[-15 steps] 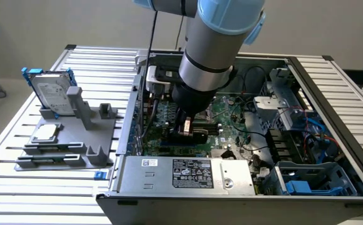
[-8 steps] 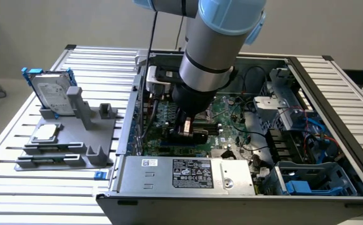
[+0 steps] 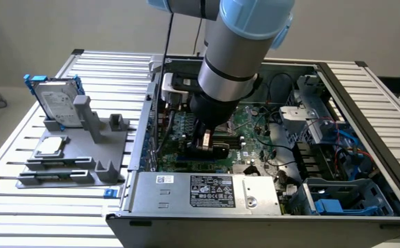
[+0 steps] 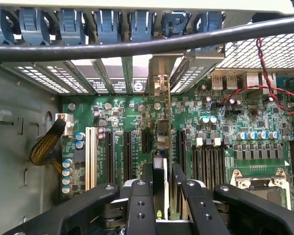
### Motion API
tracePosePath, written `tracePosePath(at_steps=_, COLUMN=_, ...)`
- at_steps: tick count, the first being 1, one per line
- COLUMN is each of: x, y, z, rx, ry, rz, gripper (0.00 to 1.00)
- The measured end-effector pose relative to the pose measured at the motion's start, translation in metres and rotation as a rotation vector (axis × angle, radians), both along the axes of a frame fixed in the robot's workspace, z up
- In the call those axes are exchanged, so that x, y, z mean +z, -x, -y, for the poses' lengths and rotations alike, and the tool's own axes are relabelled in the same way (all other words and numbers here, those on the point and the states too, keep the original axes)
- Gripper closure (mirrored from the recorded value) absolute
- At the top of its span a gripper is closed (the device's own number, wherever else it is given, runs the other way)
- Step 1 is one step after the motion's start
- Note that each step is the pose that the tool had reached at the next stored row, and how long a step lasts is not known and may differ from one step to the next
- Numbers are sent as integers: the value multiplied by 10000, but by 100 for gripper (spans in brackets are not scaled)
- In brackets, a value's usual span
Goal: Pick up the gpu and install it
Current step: 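Insert the gpu into the slot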
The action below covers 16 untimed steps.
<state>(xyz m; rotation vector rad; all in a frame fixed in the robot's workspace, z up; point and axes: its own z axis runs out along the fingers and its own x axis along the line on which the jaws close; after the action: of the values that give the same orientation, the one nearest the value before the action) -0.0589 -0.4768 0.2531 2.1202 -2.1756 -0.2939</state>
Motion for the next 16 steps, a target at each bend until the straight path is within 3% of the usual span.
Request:
tracePosePath(at_steps=3, x=-2, y=2, z=0, rx=-3, ry=1, rz=-56, gripper=73)
tracePosePath(at_steps=16, x=-26, y=-8, z=1, rx=-2, ry=16, rz=-119, gripper=73)
